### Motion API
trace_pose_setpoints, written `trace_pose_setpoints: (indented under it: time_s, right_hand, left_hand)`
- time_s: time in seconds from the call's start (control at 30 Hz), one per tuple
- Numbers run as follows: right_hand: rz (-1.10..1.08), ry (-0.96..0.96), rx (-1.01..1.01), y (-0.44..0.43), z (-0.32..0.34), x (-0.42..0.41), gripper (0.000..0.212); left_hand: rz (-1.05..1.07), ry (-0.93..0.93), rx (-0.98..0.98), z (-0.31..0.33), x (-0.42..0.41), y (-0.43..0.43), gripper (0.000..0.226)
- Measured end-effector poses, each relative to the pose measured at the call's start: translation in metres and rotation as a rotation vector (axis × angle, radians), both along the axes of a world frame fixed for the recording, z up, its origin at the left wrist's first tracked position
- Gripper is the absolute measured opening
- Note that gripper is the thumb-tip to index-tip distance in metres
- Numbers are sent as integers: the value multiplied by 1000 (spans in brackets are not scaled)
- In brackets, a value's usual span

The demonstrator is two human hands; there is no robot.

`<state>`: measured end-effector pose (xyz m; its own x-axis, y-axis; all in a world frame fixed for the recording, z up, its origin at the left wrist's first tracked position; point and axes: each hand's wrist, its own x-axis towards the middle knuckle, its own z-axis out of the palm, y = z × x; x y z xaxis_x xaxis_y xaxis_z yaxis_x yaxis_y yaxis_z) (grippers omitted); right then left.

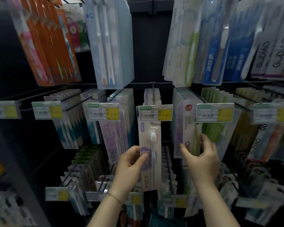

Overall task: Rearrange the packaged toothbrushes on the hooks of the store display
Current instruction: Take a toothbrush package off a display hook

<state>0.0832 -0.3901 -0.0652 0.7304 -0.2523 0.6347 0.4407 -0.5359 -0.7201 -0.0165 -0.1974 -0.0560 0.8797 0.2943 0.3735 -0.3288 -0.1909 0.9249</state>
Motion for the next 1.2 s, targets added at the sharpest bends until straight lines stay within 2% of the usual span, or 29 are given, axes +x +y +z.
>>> trace_pose_setpoints:
  time_s: [0.23, 0.5, 0.67, 0.8, 0.93, 1.07, 1.2]
  right_hand:
    - [-42, -33, -105, 3, 1, -1, 72]
    - [53, 13, -119, 5, 7, 1, 83]
    - [194, 77, 15, 1, 13, -1, 88]
    - [223, 29, -142, 2, 19, -3, 84]
    - [422, 135, 89, 7, 24, -3, 85]
    - [538, 183, 171, 3, 20, -6, 86]
    - [580, 184, 224, 5, 15, -12, 65]
  left_hand:
    - [0, -13, -44, 1, 2, 2, 11]
    - [4, 1, -46, 1, 4, 2, 11]
    - [13, 6, -47, 0, 8, 2, 10]
    - [3, 11, -47, 1, 9, -1, 10]
    - [3, 12, -52, 2, 9, -1, 10]
    - [12, 18, -52, 3, 5, 2, 11]
    - [55, 8, -25, -2, 5, 9, 16]
